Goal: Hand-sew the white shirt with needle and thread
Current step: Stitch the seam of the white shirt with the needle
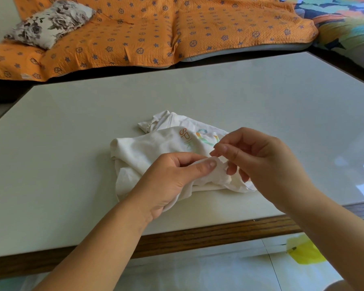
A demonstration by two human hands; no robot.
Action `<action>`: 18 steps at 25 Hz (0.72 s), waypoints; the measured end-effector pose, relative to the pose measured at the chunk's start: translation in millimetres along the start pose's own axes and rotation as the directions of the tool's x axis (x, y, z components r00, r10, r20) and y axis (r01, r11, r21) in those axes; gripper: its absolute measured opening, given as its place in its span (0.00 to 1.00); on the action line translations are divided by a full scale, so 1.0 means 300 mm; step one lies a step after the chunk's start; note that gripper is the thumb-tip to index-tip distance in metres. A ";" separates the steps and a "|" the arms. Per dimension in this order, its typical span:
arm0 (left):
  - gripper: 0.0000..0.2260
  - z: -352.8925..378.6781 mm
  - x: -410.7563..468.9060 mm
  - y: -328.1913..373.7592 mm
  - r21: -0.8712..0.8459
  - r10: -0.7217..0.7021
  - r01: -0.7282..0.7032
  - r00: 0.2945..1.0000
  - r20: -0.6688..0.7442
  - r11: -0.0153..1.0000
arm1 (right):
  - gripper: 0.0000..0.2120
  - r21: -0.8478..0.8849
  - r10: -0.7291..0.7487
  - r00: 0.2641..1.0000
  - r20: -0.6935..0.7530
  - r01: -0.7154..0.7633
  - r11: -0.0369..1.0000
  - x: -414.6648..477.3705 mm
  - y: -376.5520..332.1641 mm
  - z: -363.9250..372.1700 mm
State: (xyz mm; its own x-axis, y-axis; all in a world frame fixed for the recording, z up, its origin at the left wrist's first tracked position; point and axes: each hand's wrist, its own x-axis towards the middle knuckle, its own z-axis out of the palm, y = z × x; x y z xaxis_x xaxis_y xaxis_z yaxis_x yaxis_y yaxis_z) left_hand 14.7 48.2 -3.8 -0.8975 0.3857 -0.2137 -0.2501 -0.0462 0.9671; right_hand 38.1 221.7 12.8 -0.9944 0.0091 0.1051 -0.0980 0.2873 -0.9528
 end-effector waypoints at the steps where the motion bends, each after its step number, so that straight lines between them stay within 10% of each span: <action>1: 0.11 0.002 0.000 0.002 -0.012 0.006 -0.006 1.000 -0.020 1.000 | 0.04 0.082 0.004 1.000 0.007 -0.005 0.997 0.006 0.001 -0.001; 10: 0.06 -0.002 0.003 -0.002 0.109 -0.001 0.003 1.000 -0.023 0.994 | 0.08 0.827 0.229 0.972 0.054 -0.172 0.536 0.087 -0.005 -0.096; 15: 0.06 -0.006 -0.009 0.011 0.177 -0.015 0.017 1.000 -0.017 0.984 | 0.07 0.360 0.088 0.904 -0.419 0.077 0.930 0.125 0.030 -0.155; 18: 0.08 -0.008 -0.012 0.016 0.202 -0.006 0.008 1.000 -0.009 0.979 | 0.05 -0.217 -0.146 0.966 -0.213 0.099 0.971 0.091 0.034 -0.137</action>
State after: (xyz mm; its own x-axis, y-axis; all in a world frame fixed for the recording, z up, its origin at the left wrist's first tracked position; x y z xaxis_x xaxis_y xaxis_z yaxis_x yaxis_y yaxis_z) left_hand 15.9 44.5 1.3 -0.8993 0.3775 -0.2207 -0.1783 0.1442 0.9734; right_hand 11.7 264.2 17.7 -0.9380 0.1712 0.3014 -0.1851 0.4877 -0.8532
